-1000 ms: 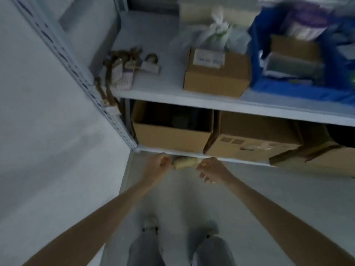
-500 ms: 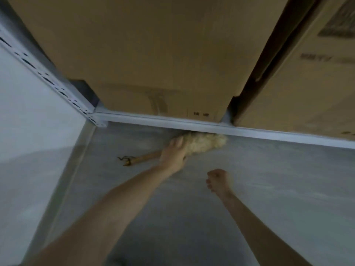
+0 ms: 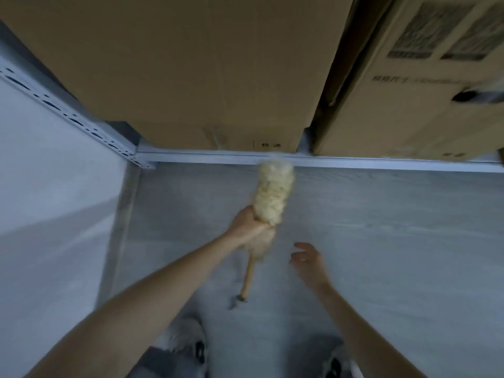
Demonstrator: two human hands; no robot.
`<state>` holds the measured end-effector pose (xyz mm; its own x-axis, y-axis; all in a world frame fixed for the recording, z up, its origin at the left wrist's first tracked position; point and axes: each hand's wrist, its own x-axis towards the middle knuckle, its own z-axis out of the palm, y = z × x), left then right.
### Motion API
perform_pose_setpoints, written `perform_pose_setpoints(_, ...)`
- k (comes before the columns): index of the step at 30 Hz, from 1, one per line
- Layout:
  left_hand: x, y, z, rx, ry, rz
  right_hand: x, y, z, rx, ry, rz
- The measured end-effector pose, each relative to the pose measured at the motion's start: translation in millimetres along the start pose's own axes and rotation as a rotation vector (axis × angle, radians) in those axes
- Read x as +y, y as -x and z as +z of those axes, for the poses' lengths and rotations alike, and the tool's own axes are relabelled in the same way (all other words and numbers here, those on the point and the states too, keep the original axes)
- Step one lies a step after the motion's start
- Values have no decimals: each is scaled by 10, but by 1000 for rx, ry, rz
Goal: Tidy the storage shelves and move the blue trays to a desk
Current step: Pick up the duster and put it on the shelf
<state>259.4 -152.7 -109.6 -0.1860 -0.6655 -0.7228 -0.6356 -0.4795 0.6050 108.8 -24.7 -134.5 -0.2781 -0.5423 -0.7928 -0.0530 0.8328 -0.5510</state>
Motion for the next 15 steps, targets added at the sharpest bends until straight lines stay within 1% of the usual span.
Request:
perform_pose_setpoints(3, 505, 920, -340, 120, 441, 35, -567, 1096, -195, -208, 103, -86)
perform_pose_setpoints(4, 676, 1262, -485, 139, 588, -6, -775, 1472, -271, -269, 119, -110)
perform_pose_setpoints(5, 833, 1590, -636, 145, 738, -62, -973, 1823, -354, -308, 153, -147)
perform_pose_setpoints(7, 1129, 2221, -918, 134, 958, -147, -1349, 2496, -530, -290, 302, -261)
perform_pose_setpoints(9, 1451, 2820, -1168, 146, 1073, -160, -1709, 3086, -715, -214, 403, -384)
perform_pose_setpoints(11, 1787, 3367, -1350, 148, 1099, -131, -2046, 3625, -878, -143, 463, -467)
perform_pose_setpoints(15, 2452, 4523, -1546, 86, 1003, -62, -2664, 4627, -1165, -104, 462, -538)
